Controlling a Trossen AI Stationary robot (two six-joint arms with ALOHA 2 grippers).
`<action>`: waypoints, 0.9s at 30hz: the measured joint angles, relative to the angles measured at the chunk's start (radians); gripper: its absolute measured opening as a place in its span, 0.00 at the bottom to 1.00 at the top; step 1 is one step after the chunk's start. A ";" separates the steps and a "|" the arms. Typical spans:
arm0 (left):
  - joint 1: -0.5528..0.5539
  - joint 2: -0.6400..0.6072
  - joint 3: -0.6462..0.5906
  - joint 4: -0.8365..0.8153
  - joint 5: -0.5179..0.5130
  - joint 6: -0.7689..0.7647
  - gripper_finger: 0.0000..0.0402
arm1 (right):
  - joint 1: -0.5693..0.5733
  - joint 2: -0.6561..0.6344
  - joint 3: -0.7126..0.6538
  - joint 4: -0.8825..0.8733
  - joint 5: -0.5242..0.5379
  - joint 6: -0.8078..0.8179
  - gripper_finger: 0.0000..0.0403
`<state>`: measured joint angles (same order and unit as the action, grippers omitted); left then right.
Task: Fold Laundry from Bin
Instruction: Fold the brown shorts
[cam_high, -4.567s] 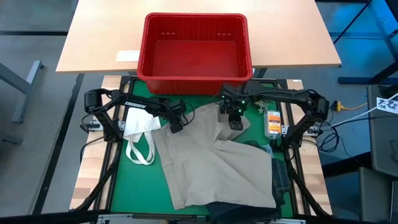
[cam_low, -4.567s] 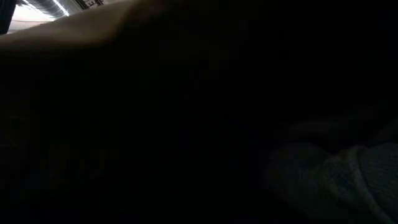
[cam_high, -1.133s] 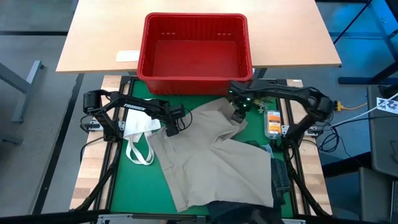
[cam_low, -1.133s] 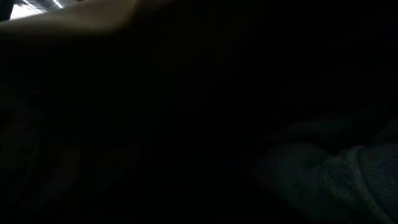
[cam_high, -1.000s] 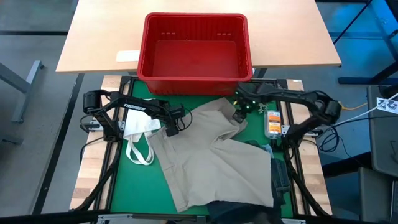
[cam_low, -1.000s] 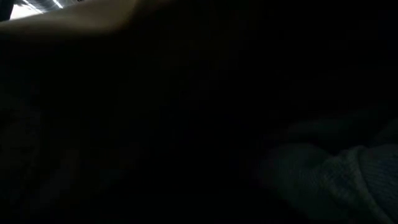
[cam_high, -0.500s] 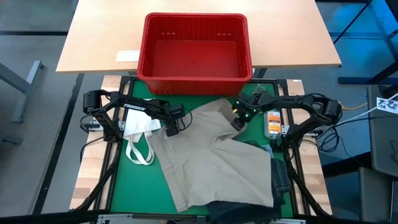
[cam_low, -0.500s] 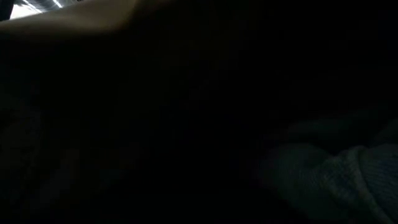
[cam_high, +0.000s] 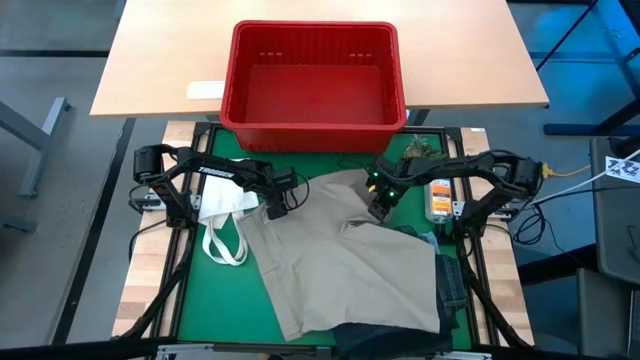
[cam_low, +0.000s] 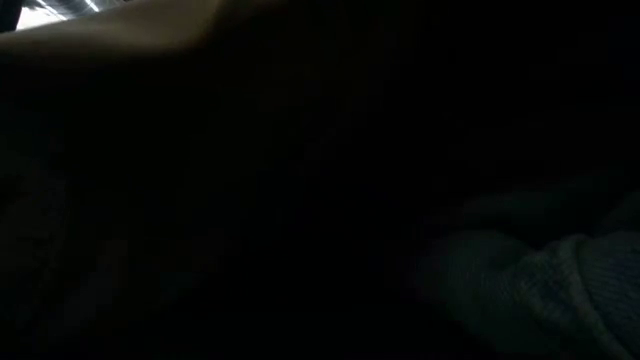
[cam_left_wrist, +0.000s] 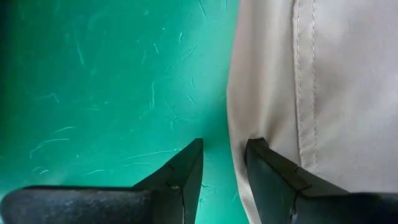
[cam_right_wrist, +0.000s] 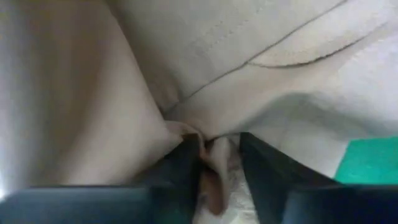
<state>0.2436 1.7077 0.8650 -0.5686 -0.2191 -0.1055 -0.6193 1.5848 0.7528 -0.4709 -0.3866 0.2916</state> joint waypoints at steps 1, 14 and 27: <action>0.000 0.000 0.000 0.000 0.000 0.000 0.30 | -0.002 0.000 0.000 0.000 0.000 0.000 0.24; 0.000 0.000 0.000 0.000 0.000 0.000 0.30 | -0.003 -0.132 0.026 -0.090 0.277 -0.028 0.03; 0.000 0.000 0.000 0.001 0.000 0.000 0.30 | -0.001 -0.175 0.031 -0.227 0.663 -0.020 0.01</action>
<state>0.2436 1.7078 0.8650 -0.5680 -0.2194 -0.1051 -0.6208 1.4094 0.7841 -0.6978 0.2765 0.2718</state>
